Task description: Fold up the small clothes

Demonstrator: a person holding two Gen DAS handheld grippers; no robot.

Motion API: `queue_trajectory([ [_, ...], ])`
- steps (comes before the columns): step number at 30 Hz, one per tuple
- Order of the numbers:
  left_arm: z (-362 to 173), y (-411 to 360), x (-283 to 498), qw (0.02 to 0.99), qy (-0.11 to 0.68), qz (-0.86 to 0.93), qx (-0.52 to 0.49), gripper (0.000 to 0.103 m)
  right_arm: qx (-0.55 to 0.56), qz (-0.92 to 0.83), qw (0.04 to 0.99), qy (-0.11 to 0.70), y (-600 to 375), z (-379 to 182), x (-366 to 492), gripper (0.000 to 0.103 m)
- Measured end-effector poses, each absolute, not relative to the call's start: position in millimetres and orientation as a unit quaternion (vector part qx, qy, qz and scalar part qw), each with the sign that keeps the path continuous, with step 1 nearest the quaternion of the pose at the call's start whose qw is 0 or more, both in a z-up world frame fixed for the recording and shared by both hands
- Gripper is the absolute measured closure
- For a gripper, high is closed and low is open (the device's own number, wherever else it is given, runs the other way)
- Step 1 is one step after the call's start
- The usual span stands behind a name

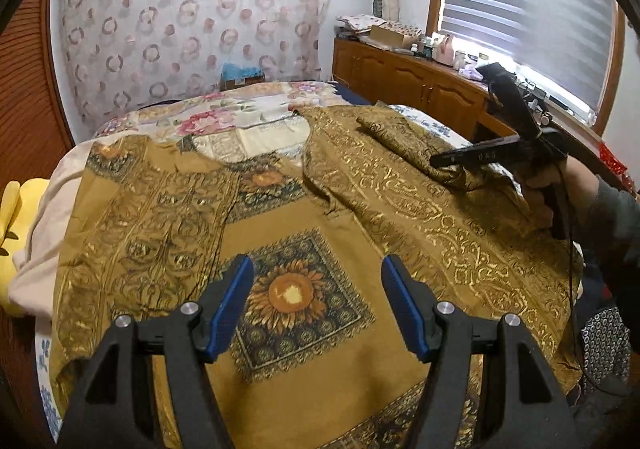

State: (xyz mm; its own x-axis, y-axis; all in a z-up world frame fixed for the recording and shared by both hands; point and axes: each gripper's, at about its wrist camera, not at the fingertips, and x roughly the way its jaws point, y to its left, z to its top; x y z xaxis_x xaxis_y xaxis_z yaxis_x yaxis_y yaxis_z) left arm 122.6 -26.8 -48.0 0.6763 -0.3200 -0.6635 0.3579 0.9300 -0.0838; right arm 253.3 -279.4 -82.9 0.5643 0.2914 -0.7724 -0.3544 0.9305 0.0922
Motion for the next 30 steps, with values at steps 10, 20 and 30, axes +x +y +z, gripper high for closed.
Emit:
queue_trajectory([
  [10, -52.6, -9.8, 114.3, 0.917, 0.357, -0.177, 0.007, 0.036, -0.064, 0.304, 0.873, 0.375, -228.9, -56.1, 222.7, 0.098],
  [20, -53.4, -3.7, 113.5, 0.919, 0.354, -0.175, 0.0, 0.036, -0.104, 0.261, 0.884, 0.373, -247.8, -67.9, 195.0, 0.069],
  [30, -53.5, 5.5, 120.1, 0.921, 0.353, -0.165, -0.004, 0.036, -0.117, 0.236, 0.886, 0.383, -278.5, -85.6, 177.2, 0.066],
])
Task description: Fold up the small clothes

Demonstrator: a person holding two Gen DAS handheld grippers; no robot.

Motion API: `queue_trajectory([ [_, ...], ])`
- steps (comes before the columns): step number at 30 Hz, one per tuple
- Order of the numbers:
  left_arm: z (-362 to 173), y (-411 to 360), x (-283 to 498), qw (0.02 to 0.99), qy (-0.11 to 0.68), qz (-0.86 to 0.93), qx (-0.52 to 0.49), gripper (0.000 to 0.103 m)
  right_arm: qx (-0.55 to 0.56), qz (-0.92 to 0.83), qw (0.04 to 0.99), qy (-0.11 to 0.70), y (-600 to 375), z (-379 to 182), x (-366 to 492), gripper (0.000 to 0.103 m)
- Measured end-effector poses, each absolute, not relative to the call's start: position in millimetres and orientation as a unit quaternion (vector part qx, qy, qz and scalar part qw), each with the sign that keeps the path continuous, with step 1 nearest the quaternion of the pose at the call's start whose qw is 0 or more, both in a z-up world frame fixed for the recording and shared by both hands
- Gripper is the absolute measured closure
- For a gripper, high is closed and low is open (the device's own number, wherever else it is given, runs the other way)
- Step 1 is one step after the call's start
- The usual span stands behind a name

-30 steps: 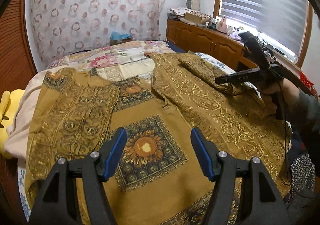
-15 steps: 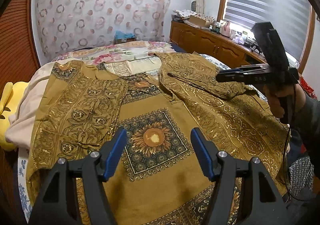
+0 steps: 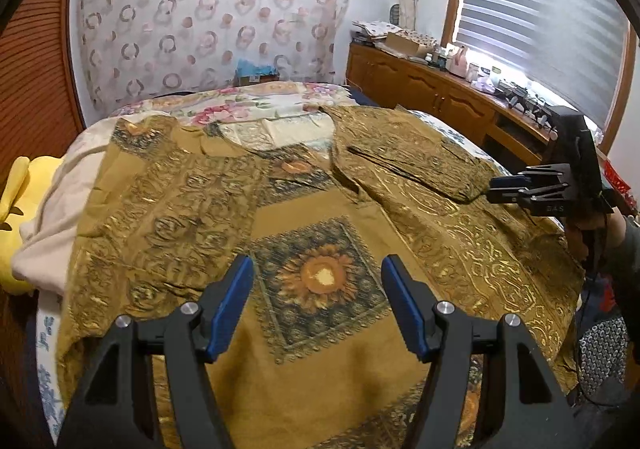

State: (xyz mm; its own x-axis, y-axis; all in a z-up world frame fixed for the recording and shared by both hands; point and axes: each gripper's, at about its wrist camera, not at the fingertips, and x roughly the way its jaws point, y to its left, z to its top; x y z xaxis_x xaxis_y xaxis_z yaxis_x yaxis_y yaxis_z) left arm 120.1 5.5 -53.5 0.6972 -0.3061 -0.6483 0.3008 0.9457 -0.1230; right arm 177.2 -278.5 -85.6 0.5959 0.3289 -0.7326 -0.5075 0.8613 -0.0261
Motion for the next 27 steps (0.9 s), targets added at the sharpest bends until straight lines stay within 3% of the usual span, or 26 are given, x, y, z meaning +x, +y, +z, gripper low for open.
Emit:
queue_trajectory([
  [5, -41.5, 30.4, 134.0, 0.929, 0.341, -0.142, -0.01, 0.036, -0.105, 0.224, 0.896, 0.37, -284.1, -75.1, 192.7, 0.051],
  [27, -47.9, 124.0, 252.4, 0.926, 0.372, -0.058, 0.0, 0.036, -0.124, 0.204, 0.891, 0.386, -287.0, -65.3, 323.6, 0.037],
])
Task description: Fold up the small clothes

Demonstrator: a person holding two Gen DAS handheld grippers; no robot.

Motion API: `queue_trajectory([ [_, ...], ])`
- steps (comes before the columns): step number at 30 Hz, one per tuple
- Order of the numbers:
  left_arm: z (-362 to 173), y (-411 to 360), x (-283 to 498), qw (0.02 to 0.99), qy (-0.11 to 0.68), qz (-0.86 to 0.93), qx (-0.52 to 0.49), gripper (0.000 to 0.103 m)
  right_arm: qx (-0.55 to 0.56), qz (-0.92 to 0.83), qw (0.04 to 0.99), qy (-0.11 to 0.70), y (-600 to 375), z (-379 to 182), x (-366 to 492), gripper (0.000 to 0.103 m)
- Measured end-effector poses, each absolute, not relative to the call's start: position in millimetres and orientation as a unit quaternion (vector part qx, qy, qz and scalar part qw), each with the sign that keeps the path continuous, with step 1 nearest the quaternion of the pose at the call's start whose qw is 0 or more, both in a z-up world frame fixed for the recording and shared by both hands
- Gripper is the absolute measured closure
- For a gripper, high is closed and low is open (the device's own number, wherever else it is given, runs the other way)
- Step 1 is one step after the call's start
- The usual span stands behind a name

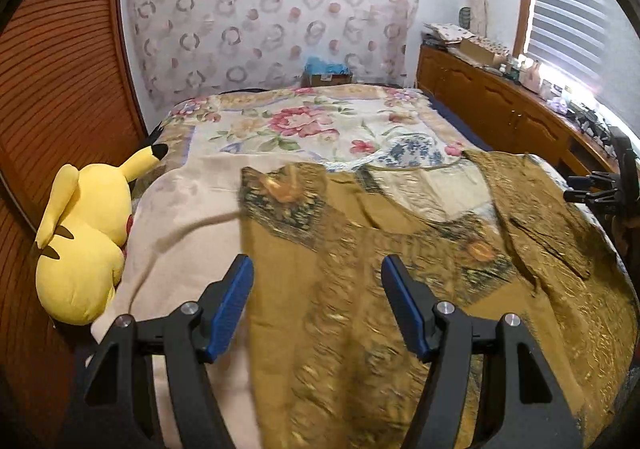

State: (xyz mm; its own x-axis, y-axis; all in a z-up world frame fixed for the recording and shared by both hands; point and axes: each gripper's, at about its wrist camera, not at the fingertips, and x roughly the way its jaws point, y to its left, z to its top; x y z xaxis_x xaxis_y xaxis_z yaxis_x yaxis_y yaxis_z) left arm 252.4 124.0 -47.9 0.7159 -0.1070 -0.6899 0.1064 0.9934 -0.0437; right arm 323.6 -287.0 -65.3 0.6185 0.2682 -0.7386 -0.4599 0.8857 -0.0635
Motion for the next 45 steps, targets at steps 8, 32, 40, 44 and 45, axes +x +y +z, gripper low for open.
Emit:
queue_trajectory([
  [8, -61.3, 147.7, 274.4, 0.917, 0.396, -0.049, -0.025, 0.036, -0.117, 0.206, 0.881, 0.409, -287.9, -70.0, 368.5, 0.037],
  [32, -57.6, 133.9, 290.7, 0.908, 0.406, -0.102, -0.019, 0.08, -0.114, 0.209, 0.889, 0.39, -283.8, -88.1, 378.0, 0.032],
  [40, -64.8, 137.3, 303.2, 0.899, 0.433, -0.07, 0.0, 0.08, -0.114, 0.209, 0.889, 0.39, -284.6, -87.9, 378.7, 0.032],
  [44, -62.1, 133.8, 299.0, 0.901, 0.426, -0.08, 0.003, 0.097, -0.114, 0.209, 0.889, 0.39, -284.6, -87.7, 378.5, 0.032],
  [45, -59.8, 131.0, 297.0, 0.903, 0.422, -0.081, 0.006, 0.1, -0.115, 0.209, 0.889, 0.39, -284.9, -87.4, 378.5, 0.032],
])
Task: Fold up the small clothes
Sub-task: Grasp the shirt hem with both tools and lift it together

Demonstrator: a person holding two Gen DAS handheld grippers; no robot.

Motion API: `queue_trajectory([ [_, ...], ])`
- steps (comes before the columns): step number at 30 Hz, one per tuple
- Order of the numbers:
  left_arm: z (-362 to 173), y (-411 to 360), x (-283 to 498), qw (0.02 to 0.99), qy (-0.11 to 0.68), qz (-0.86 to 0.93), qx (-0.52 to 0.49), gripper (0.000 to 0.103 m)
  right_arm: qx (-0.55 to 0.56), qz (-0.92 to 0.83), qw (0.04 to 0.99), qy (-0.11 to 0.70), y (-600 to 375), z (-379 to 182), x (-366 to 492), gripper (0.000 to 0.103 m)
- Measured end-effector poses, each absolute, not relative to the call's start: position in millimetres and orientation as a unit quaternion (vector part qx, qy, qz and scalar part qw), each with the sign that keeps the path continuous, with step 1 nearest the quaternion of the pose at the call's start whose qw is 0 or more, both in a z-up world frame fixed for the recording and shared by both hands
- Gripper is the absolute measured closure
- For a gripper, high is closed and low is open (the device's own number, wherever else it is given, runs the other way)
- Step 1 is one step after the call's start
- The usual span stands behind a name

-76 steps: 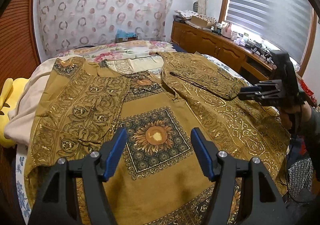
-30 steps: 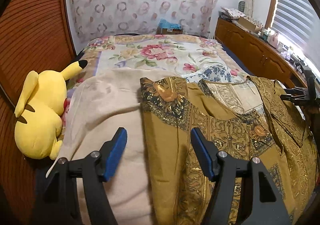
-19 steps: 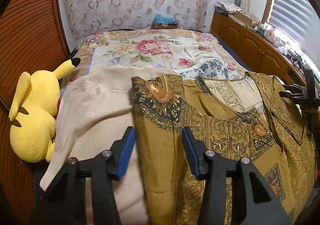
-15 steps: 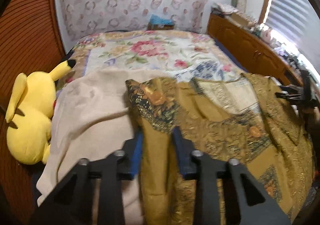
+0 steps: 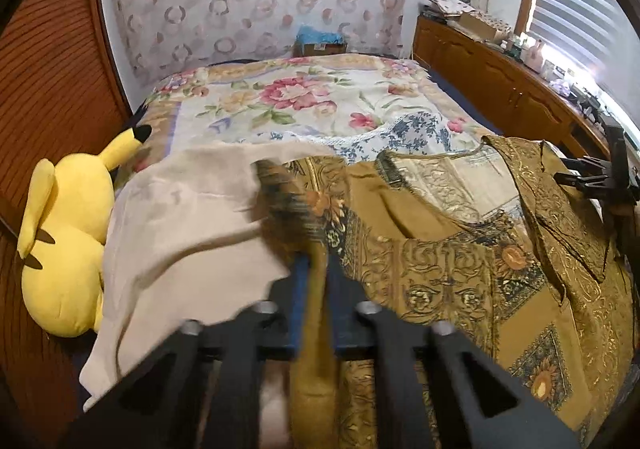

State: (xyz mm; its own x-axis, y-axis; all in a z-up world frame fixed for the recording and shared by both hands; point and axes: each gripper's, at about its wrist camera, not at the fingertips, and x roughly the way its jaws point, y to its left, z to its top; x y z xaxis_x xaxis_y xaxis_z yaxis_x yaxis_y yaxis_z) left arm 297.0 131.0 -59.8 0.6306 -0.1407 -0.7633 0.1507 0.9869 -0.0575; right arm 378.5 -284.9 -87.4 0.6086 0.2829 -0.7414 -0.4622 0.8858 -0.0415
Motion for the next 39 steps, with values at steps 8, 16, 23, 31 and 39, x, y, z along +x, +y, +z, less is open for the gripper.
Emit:
queue_trajectory([
  [8, -23.4, 104.1, 257.9, 0.919, 0.375, -0.119, 0.01, 0.103, -0.117, 0.24, 0.884, 0.383, -275.7, -80.1, 360.4, 0.101],
  [16, 4.3, 91.5, 179.4, 0.93, 0.338, -0.146, 0.007, 0.103, -0.089, 0.265, 0.91, 0.307, -287.6, -30.5, 275.8, 0.101],
  [23, -14.1, 98.8, 101.6, 0.931, 0.338, -0.138, 0.005, 0.103, -0.091, 0.275, 0.909, 0.299, -305.9, -36.0, 181.5, 0.101],
  [31, -46.2, 121.9, 29.2, 0.928, 0.355, -0.109, -0.037, 0.103, -0.071, 0.275, 0.905, 0.317, -327.3, -69.1, 100.2, 0.101],
  [39, -46.6, 138.8, -13.4, 0.932, 0.343, -0.09, -0.074, 0.103, -0.049, 0.283, 0.901, 0.325, -339.9, -80.0, 45.0, 0.101],
])
